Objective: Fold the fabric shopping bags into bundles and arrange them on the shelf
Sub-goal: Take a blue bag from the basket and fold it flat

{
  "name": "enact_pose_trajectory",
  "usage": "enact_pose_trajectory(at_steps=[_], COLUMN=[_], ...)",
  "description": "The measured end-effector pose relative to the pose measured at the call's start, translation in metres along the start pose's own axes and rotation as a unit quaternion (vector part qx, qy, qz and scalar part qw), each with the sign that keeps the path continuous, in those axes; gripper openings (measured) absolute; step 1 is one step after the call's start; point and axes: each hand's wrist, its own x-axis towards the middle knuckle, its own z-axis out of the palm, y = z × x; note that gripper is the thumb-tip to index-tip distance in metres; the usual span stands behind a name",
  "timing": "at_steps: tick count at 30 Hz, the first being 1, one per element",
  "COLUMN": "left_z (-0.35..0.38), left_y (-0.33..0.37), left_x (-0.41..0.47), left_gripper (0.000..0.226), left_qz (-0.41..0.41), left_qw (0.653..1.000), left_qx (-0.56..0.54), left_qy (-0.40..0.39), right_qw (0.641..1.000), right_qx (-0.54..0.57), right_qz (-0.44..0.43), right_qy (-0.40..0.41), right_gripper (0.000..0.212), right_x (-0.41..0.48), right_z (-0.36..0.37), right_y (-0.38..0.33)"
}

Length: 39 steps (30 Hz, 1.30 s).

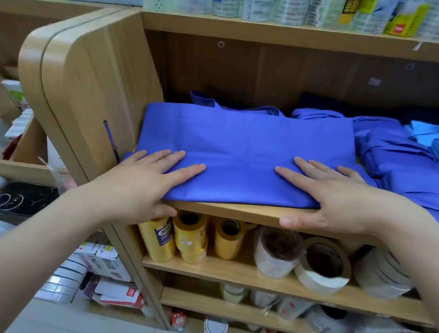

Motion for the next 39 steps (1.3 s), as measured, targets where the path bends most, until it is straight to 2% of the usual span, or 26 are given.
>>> enact_pose_trajectory(at_steps=[3,5,6,8,10,12,13,15,17,18,21,24,26,28,29,34,39], left_z=[-0.007,-0.016,-0.023,-0.038,-0.046,-0.049,-0.049,-0.046,-0.044,-0.043,-0.042,-0.042,-0.041,-0.037,-0.031,-0.016,-0.019], left_y=[0.002,-0.002,-0.004,-0.011,-0.021,-0.025,-0.024,-0.017,-0.005,0.0,0.009,0.01,0.011,0.015,0.017,0.02,0.038], left_x=[-0.018,-0.029,-0.033,-0.039,-0.041,-0.04,-0.039,-0.034,-0.03,-0.027,-0.017,0.0,0.014,0.02,0.021,0.001,-0.026], left_gripper=[0.082,0.078,0.074,0.051,0.024,0.012,0.01,0.007,0.015,0.021,0.025,0.023,0.041,0.06,0.064,0.055,0.042], left_qz=[0.01,0.0,-0.006,-0.013,-0.013,-0.027,-0.042,-0.092,-0.155,-0.179,-0.213,-0.152,-0.073,-0.046,-0.042,-0.032,-0.019], left_qw=[0.999,0.998,0.997,0.988,0.963,0.939,0.932,0.94,0.959,0.96,0.952,0.951,0.98,0.995,0.996,0.992,0.988], left_qx=[-0.025,-0.058,-0.072,-0.152,-0.265,-0.332,-0.343,-0.287,-0.133,-0.048,0.104,0.18,0.081,-0.051,-0.065,-0.104,-0.141], left_qy=[0.028,0.026,0.021,0.019,0.043,0.083,0.109,0.158,0.196,0.208,0.194,0.2,0.166,0.071,0.047,0.063,0.053], right_qw=[0.999,0.999,0.999,0.995,0.988,0.982,0.98,0.975,0.975,0.979,0.985,0.975,0.968,0.968,0.969,0.971,0.97], right_qx=[-0.022,-0.016,0.005,0.071,0.13,0.16,0.161,0.152,0.127,0.105,-0.011,-0.116,-0.152,-0.169,-0.171,-0.113,0.04], right_qz=[-0.025,-0.039,-0.045,-0.052,-0.045,-0.022,-0.005,0.041,0.076,0.083,0.107,0.122,0.124,0.124,0.126,0.143,0.147], right_qy=[0.002,0.019,0.029,0.047,0.068,0.097,0.121,0.158,0.166,0.157,0.133,0.145,0.155,0.142,0.129,0.153,0.191], right_gripper=[0.101,0.098,0.091,0.062,0.029,0.007,0.011,0.036,0.059,0.064,0.058,0.053,0.049,0.05,0.052,0.063,0.105], right_x=[-0.009,-0.015,-0.018,-0.024,-0.026,-0.022,-0.019,-0.013,-0.006,-0.002,0.011,0.024,0.033,0.043,0.046,0.045,0.041], right_z=[-0.002,-0.003,-0.005,-0.013,-0.022,-0.03,-0.034,-0.042,-0.05,-0.054,-0.063,-0.07,-0.069,-0.063,-0.059,-0.037,-0.024], right_y=[0.005,0.009,0.01,0.014,0.021,0.029,0.031,0.033,0.031,0.03,0.022,0.011,0.004,0.0,0.0,0.001,-0.005])
